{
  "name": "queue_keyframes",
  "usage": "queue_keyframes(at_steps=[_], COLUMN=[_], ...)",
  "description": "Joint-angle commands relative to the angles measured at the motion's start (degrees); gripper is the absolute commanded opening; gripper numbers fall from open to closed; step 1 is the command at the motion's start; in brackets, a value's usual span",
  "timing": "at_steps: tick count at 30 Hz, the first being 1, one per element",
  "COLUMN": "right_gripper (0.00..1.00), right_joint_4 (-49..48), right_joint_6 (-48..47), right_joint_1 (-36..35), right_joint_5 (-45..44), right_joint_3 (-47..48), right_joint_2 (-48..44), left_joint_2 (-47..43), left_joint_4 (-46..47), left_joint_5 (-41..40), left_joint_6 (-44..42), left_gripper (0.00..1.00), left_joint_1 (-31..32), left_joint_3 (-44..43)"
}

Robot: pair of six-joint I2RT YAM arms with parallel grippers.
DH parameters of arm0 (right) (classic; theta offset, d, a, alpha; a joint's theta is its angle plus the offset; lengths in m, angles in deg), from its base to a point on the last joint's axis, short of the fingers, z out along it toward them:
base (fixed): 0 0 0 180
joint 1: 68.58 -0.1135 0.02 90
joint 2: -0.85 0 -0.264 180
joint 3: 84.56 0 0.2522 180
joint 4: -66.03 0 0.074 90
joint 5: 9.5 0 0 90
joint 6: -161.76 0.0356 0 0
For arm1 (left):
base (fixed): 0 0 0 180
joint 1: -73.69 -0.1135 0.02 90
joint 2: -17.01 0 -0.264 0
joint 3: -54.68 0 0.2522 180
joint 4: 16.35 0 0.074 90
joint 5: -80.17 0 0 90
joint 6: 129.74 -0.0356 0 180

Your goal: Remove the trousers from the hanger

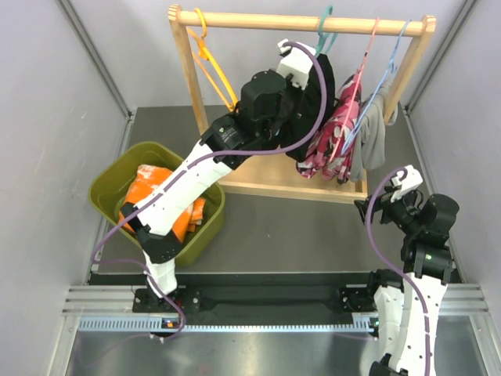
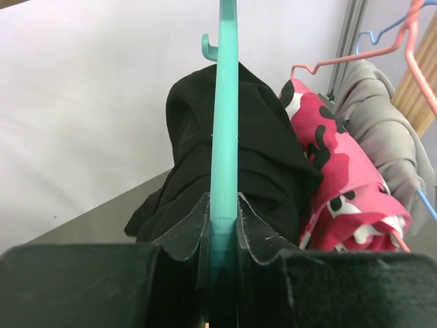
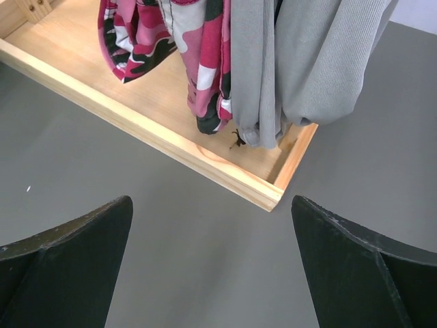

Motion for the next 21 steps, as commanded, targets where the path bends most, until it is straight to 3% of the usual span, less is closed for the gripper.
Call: queue_keyframes(at_steps=[1, 13, 18, 21], right_gripper=[1.00, 1.00, 1.00, 1.00], right_joint_4=[-3.2, -0.7, 3.5, 10.7], right_joint_6=[0.2, -5.2, -9.9, -17.4], right_joint_1=[1.1, 1.1, 1.0, 1.1], right_joint_5=[2.1, 9.5, 18.5, 24.9], right_joint_3=[0.3, 0.6, 1.3, 3.9], right_joint_2=[-1.0, -2.1, -1.9, -1.2], left_joint_2=[-8.8, -20.8, -25.5, -28.1], left_joint_4=[13.3, 10.0, 8.6, 7.3], left_joint_5=[-0.7, 2.8, 4.3, 5.5], left_joint_6=[-0.6, 6.6, 9.6, 11.3], left_gripper=[0.00, 0.00, 0.00, 0.00], left_joint_1=[0.2, 0.2, 0.2, 0.2], left_joint_3=[-0.2, 12.2, 16.0, 17.6])
